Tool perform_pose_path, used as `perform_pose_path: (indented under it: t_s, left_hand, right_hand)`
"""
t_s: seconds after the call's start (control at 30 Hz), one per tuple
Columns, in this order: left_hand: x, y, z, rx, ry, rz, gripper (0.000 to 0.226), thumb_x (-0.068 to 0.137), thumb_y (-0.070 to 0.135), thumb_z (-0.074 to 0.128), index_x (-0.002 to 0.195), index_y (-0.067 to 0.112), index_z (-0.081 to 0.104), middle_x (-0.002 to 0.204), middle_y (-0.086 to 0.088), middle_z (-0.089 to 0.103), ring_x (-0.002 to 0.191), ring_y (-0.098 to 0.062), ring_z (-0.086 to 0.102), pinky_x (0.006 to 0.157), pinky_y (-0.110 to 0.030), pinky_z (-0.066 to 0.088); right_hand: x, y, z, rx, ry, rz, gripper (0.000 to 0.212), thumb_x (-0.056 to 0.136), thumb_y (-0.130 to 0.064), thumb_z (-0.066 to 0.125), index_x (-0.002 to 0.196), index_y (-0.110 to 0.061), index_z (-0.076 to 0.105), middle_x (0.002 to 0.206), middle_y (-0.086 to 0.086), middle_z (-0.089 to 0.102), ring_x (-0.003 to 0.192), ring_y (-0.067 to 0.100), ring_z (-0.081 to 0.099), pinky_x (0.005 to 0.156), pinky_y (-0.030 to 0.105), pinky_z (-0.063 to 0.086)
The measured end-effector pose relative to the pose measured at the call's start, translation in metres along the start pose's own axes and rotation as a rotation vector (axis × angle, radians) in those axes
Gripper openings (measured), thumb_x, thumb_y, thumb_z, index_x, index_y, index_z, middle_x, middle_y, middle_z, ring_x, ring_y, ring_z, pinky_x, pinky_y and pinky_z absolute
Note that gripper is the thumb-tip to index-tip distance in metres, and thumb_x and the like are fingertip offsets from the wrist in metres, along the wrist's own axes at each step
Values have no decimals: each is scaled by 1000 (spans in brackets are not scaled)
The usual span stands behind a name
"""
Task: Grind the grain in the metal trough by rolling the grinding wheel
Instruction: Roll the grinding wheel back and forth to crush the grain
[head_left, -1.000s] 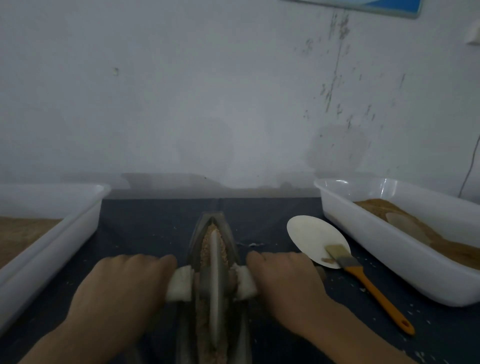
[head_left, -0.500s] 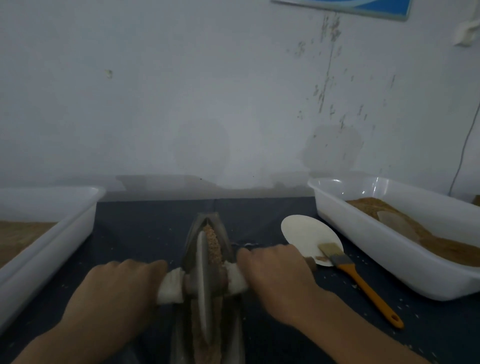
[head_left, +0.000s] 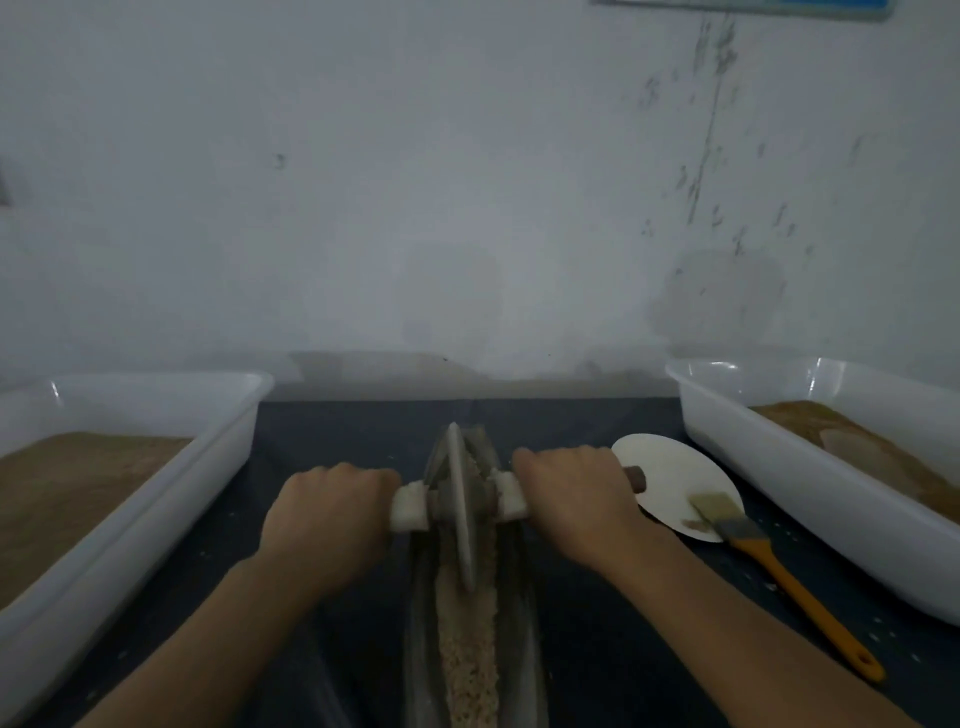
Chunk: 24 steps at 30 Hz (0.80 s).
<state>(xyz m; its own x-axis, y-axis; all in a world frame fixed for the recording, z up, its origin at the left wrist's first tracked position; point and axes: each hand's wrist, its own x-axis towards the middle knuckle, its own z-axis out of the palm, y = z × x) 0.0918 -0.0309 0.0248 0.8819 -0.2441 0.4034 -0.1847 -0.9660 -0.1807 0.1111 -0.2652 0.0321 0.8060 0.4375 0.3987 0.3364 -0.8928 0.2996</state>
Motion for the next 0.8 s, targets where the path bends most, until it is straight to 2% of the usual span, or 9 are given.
perform_pose_path:
  t_s: [0.1, 0.2, 0.3, 0.37, 0.4, 0.47, 0.53, 0.67, 0.8]
  left_hand:
    - [-13, 2, -8, 4, -51, 14, 18, 81, 48, 52, 83, 36, 38, 81, 11, 56, 76, -12, 58, 62, -28, 35]
    - [-38, 4, -20, -40, -168, 54, 22, 80, 51, 51, 80, 41, 31, 84, 15, 54, 81, -8, 56, 66, -27, 34]
    - [-51, 4, -27, -56, -242, 51, 22, 78, 54, 48, 78, 42, 30, 81, 17, 47, 85, -6, 54, 67, -27, 32]
    - [-47, 4, -26, -27, -198, 39, 24, 77, 56, 49, 82, 42, 29, 85, 15, 52, 88, -7, 58, 66, -28, 34]
    - [-41, 3, -23, -8, -148, 34, 25, 77, 55, 49, 83, 40, 30, 86, 14, 55, 87, -9, 59, 64, -29, 34]
    - [-23, 3, -12, 14, -45, 17, 23, 77, 50, 50, 82, 36, 33, 85, 11, 59, 81, -12, 61, 61, -29, 36]
    - [-3, 1, 1, 32, 2, 13, 19, 78, 44, 52, 82, 32, 38, 83, 7, 62, 76, -15, 62, 58, -29, 38]
    - [14, -3, 7, 19, 35, 40, 25, 73, 38, 65, 74, 30, 42, 69, 6, 62, 61, -17, 61, 51, -27, 30]
    - [-16, 4, -1, 1, -4, 18, 25, 76, 44, 57, 78, 31, 36, 80, 8, 62, 74, -16, 63, 57, -29, 36]
  right_hand:
    - [-21, -6, -15, 44, -59, -5, 20, 84, -22, 61, 99, -20, 47, 91, 0, 63, 79, 25, 62, 59, 33, 33]
    - [-53, -13, -33, 102, -118, -52, 18, 85, -21, 56, 100, -20, 46, 92, 3, 63, 80, 29, 62, 62, 33, 32]
    - [-64, -16, -41, 25, -67, -104, 29, 65, -27, 73, 83, -20, 51, 70, 2, 61, 57, 26, 60, 51, 31, 28]
    - [-58, -14, -37, 13, -71, -67, 37, 48, -28, 81, 71, -21, 53, 56, -1, 57, 43, 20, 55, 43, 27, 26]
    - [-52, -13, -32, 13, -53, -55, 37, 47, -29, 83, 70, -22, 55, 55, -2, 57, 43, 17, 55, 42, 27, 29]
    - [-32, -9, -21, 60, -49, -8, 29, 70, -29, 75, 87, -22, 52, 77, -2, 64, 63, 18, 60, 54, 30, 42]
    - [-12, -1, -7, 59, -31, 11, 23, 82, -26, 64, 96, -21, 46, 91, 0, 64, 76, 22, 61, 60, 32, 37]
    - [6, 3, 5, 37, -3, 31, 26, 81, -26, 66, 97, -20, 46, 94, 1, 64, 79, 25, 61, 59, 31, 29]
    - [-20, -4, -10, 63, -7, -29, 25, 79, -25, 68, 94, -20, 49, 87, 0, 64, 72, 21, 61, 58, 30, 37]
